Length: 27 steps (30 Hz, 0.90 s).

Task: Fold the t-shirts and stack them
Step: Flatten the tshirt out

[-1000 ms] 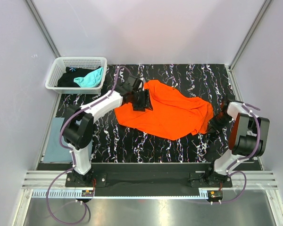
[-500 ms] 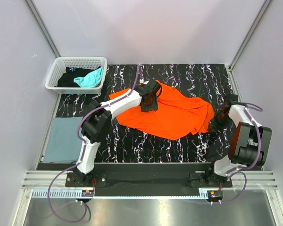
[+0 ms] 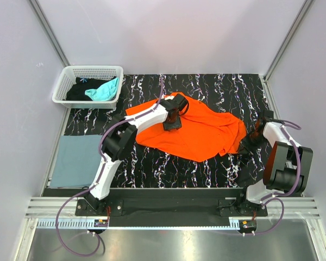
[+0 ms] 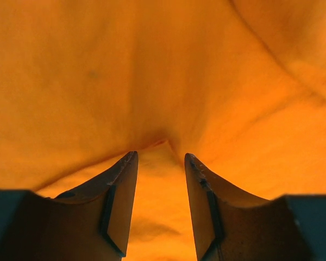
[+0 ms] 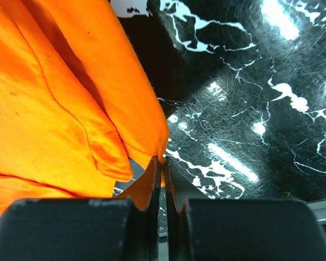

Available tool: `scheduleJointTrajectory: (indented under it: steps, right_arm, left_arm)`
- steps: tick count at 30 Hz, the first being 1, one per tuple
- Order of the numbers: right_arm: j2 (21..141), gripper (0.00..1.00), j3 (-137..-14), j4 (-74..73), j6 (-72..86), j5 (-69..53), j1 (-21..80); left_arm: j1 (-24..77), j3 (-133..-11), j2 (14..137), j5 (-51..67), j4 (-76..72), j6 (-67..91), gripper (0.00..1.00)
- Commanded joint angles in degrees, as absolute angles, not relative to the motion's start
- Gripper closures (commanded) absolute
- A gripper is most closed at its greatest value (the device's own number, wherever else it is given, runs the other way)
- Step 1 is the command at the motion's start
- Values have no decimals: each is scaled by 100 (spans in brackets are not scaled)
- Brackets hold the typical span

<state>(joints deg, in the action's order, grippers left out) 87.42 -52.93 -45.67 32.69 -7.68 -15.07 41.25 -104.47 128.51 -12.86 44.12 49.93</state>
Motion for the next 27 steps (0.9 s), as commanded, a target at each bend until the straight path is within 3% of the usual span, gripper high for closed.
scheduleJointTrajectory:
  steps: [1, 11, 13, 14, 17, 27]
  right_arm:
    - [8692, 96, -5247, -4526, 3138, -940, -1529]
    - [8745, 96, -5247, -4447, 3138, -993, -1529]
    - [8754, 96, -5291, -4456, 3155, -984, -1529]
    - [8754, 96, -5291, -4447, 3147, -993, -1529]
    - [8736, 96, -5326, -4447, 3146, -958, -1529]
    - [8745, 96, -5309, -4456, 3111, -791, -1529]
  left_arm:
    - [4140, -10845, 12937, -1626, 4351, 5063, 56]
    - [4148, -10582, 12999, -1564, 4342, 5045, 57]
    - [4148, -10573, 12999, -1564, 4342, 5001, 60]
    - [4148, -10565, 13016, -1556, 4342, 4992, 68]
    - [4148, -10600, 13060, -1503, 4342, 4931, 72]
    - [4140, -10661, 13131, -1477, 4351, 4553, 68]
